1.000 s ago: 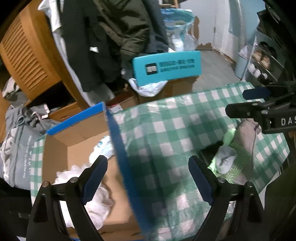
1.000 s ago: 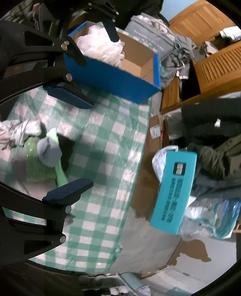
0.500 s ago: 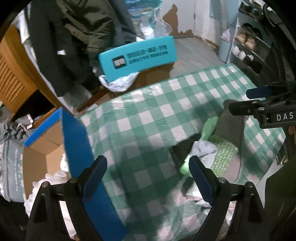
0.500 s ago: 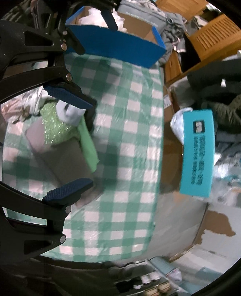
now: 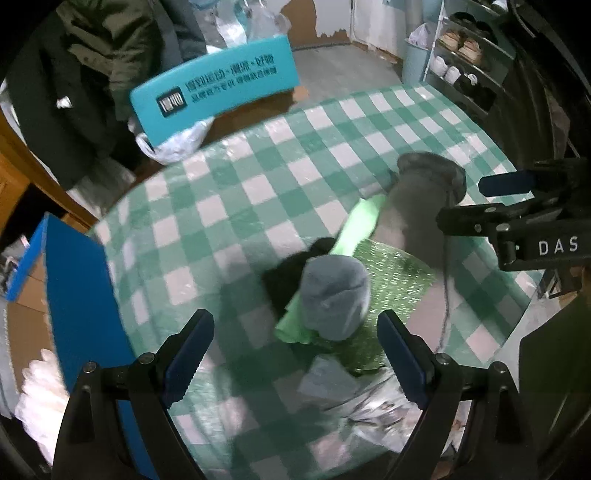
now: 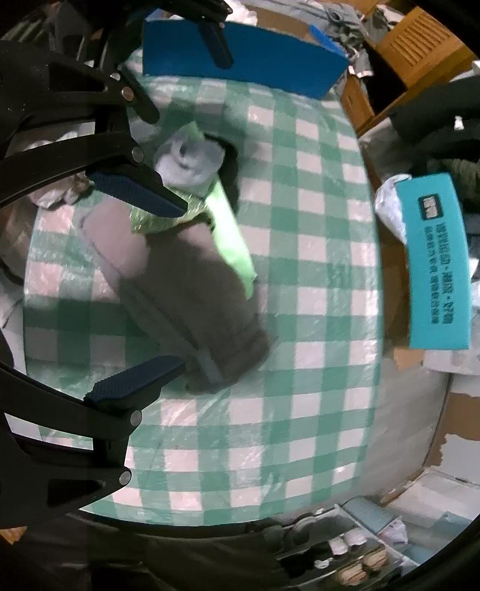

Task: Organize soft objects
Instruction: 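Move both tools back over the remaining items on the tablecloth, then grasp the grey glove with the right tool while the left tool reaches for the grey knit cap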

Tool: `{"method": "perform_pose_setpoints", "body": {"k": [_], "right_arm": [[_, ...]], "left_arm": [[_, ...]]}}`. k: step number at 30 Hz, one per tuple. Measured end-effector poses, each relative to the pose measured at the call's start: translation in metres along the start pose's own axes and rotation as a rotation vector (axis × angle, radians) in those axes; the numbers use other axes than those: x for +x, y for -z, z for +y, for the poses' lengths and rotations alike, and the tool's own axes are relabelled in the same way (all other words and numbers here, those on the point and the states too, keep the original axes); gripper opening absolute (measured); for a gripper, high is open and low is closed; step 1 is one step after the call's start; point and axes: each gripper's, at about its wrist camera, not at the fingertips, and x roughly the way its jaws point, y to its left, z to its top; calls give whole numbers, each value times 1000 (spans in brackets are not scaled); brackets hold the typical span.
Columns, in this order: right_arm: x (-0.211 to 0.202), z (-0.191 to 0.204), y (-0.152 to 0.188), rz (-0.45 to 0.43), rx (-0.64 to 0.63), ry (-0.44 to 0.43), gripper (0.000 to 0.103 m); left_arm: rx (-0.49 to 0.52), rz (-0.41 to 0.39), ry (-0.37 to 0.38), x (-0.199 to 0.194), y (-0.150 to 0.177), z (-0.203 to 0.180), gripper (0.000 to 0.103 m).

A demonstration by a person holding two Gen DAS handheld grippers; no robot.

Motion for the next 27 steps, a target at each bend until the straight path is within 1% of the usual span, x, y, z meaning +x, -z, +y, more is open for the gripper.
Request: {"method": "perform_pose_setpoints", "body": {"k": [3,8,11,12,13,15,18,24,27], "right_arm": [[8,-7,3,23,14,4,78],[18,-16,7,52,32,14,78],[25,-15,9,72,24,6,78],[27,-14,10,77,22,5,78],[30,-13,10,86,21,4,78],[36,-13,10,101,19,3,78],[46,-10,11,127,15,5,78],[58,-8,6,144,20,12,78],[64,-10,2,149,33,15,78]], "left_arm": [[2,26,7,9,2,-8,91],[43,49,-34,26,6,-20,91],[39,70,-56,39,6,-21,91],[33,55,-58,43,6,-21,91],[32,62,-65,48,7,-21,91],[25,76,-70,58,7,-20,92],[3,84,-60,65,6,-15,97],[-17,70,-67,70,2,-4,97],[-33,72,-58,74,-1,2,98]]}}
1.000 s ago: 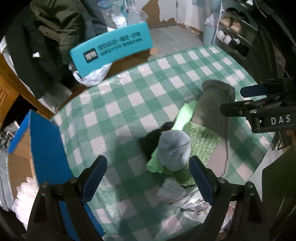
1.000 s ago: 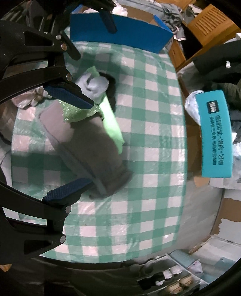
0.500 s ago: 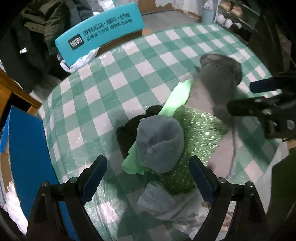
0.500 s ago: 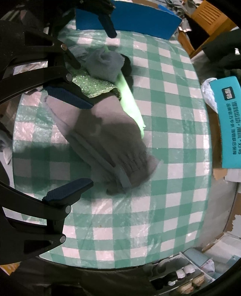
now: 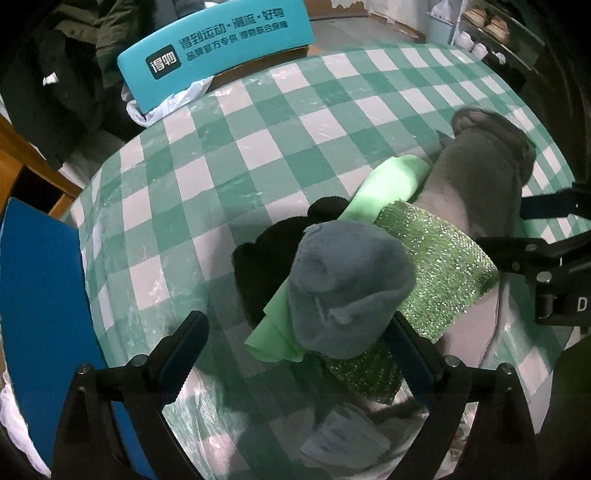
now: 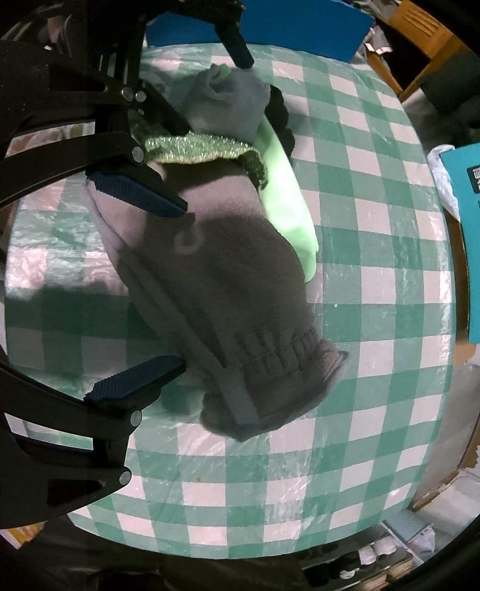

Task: Organize soft objects
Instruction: 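Grasp the grey glove with the right tool while the left tool reaches for the grey knit cap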

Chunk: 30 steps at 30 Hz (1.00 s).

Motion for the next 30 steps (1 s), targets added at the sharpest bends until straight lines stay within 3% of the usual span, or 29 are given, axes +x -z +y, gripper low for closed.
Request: {"method": "perform_pose_setpoints", "body": {"k": [14,21,30], "right_arm": [[18,-9,-31,-13,26,41,78],[14,-26,-40,-46,74,82,78],[5,-25,-37,-61,93,61,78]], "left_arm": [[-40,-14,1,1,-16,26,99],[-22,-46,12,-13,-17,24,98],[1,-39,56,-13,-33,9,98]]}}
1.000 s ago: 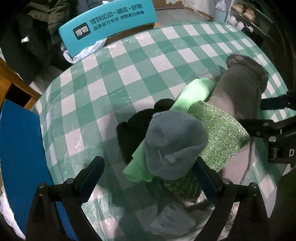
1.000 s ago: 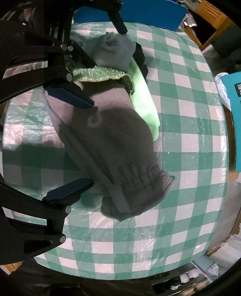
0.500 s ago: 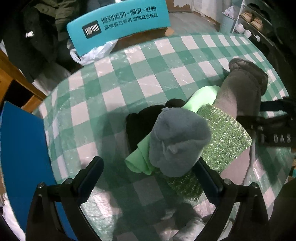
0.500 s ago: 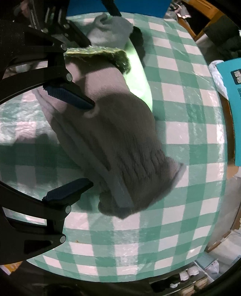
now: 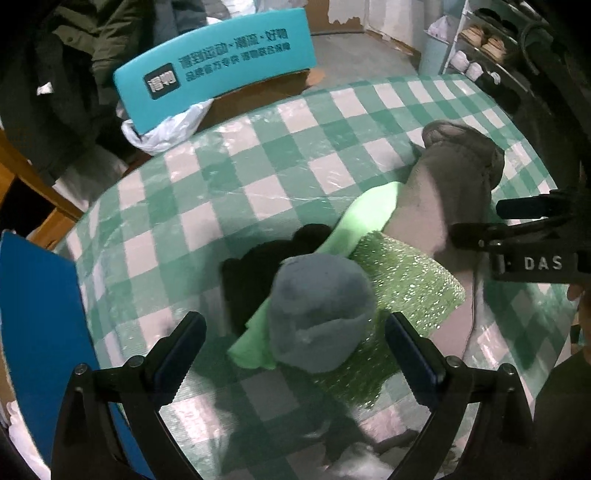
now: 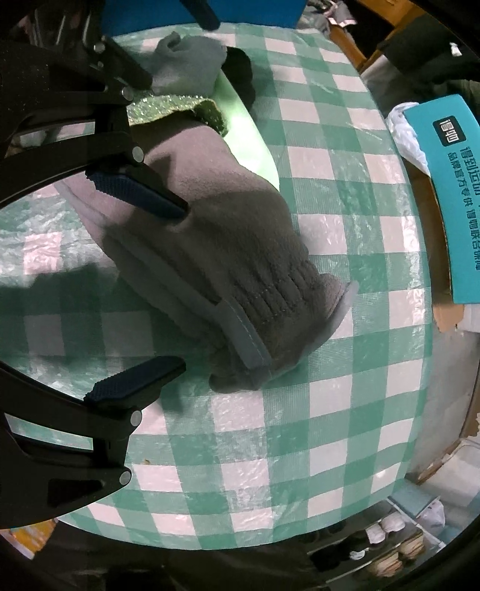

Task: Organize soft objects
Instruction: 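Grasp the grey glove with the right tool while the left tool reaches for the grey knit cap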

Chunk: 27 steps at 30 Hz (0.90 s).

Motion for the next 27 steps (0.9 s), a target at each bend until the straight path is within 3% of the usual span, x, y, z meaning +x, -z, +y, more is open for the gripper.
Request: {"method": "perform_pose_setpoints", "body": {"k": [3,9,12,19,22,24,26,27], "right_arm": [[-4,-2,5,-1,13,-12,78],[-2,-1,5,10,62,-96,78],[4,8,3,22,69,-115,78],[12,23,-2,23,32,-53,77],[14,28,-2,19,-6,-23,63],[13,32,-2,10,-41,0,47],[10,34,-1,0,-71,15,21],[7,34,-1,-11,-79,24,18]], "left_arm": [[1,4,3,7,-1,-2,94],[-47,-20,54,3,1,8,54],[-67,-21,78,0,2,14,47],[-69,-25,79,-7,10,28,41],[-82,-27,82,-11,14,34,37],[-94,-32,88,-15,15,39,35],[-106,-42,88,-19,16,44,34],[-112,-46,89,-21,16,46,33]]}}
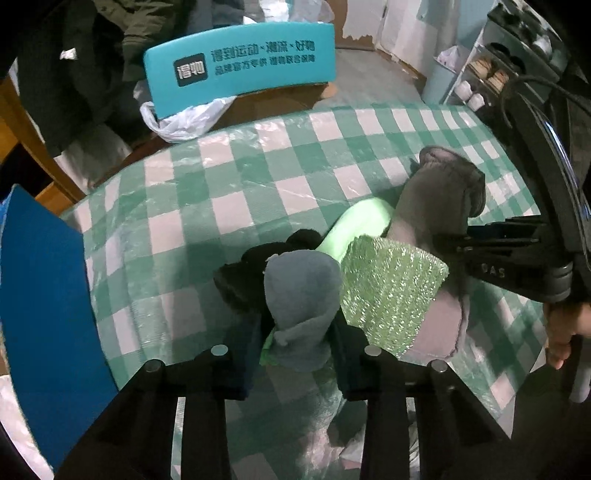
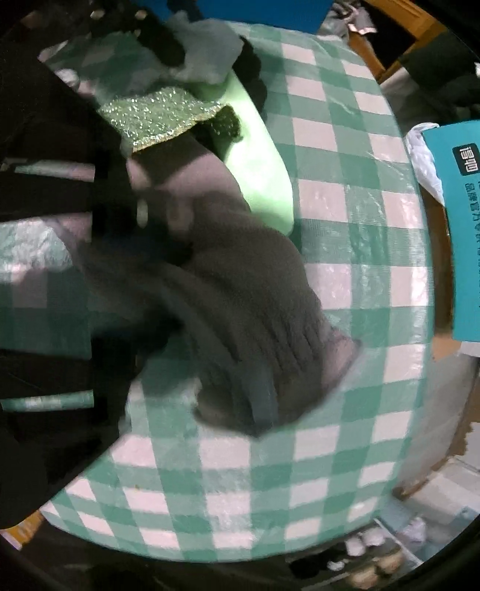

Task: Organize soft objects
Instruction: 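Grasp the grey glove with the right tool while the left tool reaches for the grey knit cap, then lift the grey glove with the right tool while the left tool grips the grey cap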

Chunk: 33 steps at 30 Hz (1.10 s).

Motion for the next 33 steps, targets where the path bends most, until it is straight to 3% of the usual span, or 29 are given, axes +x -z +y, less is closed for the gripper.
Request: {"method": "perform_pose_setpoints", "body": {"k": [8,13,17,19,21,24,33], "right_arm": [[-34,-2,5,-85,-43,24,13],[-62,9,9,-172,-107,100,12],[-74,17,9,-210,-134,119,12],[-79,20,8,-223,-145,125,12],[-83,21,8,-235,-148,121,12],[-88,22,9,-249,-147,110,12],[-98,19,10,-269,-146,80,12]], "left_arm": [[-47,-29,23,-20,1,18,32],[-63,-28,27,-27,5,27,34],[-72,-15,14,-29,11,32,44],[-62,-12,-11,-29,14,31,52],[-51,-8,-36,-27,16,31,71],[-26,-9,-78,-26,19,28,79],[-31,55,-41,-13,31,18,81]]}}
